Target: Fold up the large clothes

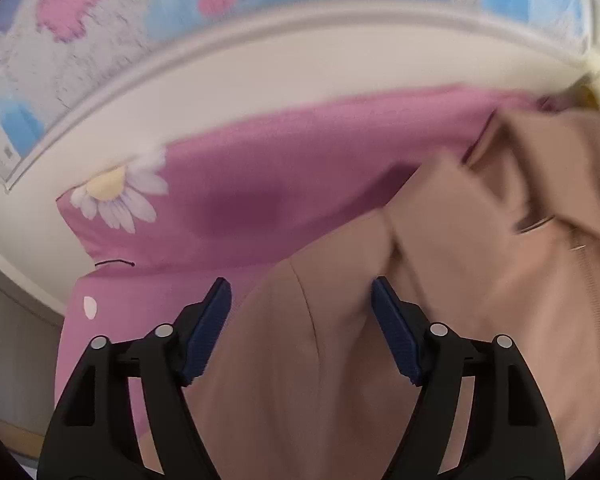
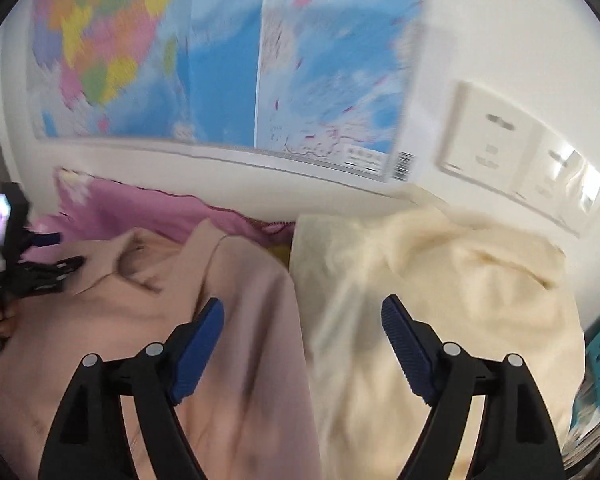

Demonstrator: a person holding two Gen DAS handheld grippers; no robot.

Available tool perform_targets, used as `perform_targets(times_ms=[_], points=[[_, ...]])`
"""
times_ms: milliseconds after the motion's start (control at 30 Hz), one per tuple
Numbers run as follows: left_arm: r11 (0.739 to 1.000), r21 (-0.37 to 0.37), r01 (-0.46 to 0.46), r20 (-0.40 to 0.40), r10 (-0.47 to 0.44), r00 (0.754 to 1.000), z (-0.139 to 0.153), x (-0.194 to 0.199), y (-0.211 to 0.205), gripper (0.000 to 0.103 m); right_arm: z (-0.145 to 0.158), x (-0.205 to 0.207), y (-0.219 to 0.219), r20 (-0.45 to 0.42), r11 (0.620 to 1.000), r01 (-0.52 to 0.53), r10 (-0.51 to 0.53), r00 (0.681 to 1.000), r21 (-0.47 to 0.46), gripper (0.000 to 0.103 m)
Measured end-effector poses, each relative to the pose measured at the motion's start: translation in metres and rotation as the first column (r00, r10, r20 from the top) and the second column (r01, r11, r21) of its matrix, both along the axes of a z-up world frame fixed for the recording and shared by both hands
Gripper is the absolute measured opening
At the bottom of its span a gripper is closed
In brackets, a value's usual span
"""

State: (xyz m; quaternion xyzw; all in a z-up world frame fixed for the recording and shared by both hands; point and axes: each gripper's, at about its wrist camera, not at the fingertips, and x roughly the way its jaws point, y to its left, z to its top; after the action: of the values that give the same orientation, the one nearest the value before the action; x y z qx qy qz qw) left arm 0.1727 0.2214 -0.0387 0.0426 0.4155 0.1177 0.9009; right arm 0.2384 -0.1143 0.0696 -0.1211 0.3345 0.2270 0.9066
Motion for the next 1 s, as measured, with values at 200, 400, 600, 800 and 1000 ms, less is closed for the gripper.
perform_targets(times_ms=[200,400,600,800,1000], points=[[0.984,-0.026,0.176,0.142,-0.170,0.975,0.046,-0.064,-0.030,0.083,-0.015,-0.093,-0.079,-0.155,0.992,-0.059,0.076,0.985,0.114,0.080],[0.915,-0.045,0.401,0.154,-0.391,0.908,0.053,-0.127,-0.095,0.086,-0.079,-0.185,-0.130,-0.333,0.995,-0.014,0.045,0.942,0.095,0.073],[0.855,-0.046,0.517,0.120,-0.509,0.852,0.041,-0.161,-0.146,0.088,-0.114,-0.224,-0.125,-0.393,0.994,-0.029,0.067,0.917,0.101,0.057],[0.834,-0.047,0.551,0.092,-0.545,0.833,0.038,-0.178,-0.173,0.088,-0.115,-0.213,-0.140,-0.424,0.974,0.023,0.076,0.903,0.224,0.004],[0.801,-0.104,0.590,0.121,-0.578,0.807,0.044,-0.189,-0.178,0.089,-0.040,-0.214,-0.183,-0.293,0.887,0.056,0.091,0.952,0.459,0.003]])
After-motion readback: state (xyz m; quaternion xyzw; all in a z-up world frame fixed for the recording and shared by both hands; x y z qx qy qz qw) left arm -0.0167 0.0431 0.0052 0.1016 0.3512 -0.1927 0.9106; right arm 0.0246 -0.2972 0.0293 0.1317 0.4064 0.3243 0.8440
